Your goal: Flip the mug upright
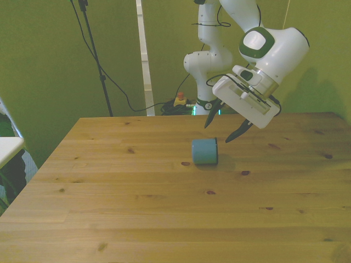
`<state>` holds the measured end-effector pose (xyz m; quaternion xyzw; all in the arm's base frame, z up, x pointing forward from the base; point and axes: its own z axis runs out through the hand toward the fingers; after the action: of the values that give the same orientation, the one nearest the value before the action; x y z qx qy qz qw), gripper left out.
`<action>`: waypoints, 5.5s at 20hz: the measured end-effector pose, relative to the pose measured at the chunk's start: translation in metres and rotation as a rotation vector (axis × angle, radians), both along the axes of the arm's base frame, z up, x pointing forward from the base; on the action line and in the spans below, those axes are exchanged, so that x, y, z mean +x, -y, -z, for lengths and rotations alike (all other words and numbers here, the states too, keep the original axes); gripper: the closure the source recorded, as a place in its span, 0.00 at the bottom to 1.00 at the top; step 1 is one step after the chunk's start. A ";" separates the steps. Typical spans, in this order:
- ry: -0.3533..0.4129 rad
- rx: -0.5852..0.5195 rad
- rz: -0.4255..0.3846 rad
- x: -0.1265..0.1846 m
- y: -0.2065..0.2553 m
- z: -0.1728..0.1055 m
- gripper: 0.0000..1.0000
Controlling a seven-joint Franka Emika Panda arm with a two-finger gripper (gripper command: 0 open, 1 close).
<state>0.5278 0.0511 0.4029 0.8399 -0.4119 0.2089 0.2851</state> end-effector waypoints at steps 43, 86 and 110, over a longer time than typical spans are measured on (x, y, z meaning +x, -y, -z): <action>0.002 -0.239 0.162 0.020 0.048 0.035 1.00; 0.280 0.191 0.084 0.027 0.040 -0.063 1.00; 0.220 0.820 0.027 0.034 0.081 -0.005 0.00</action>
<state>0.5619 -0.0304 0.4083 0.8511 -0.4997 0.1123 -0.1155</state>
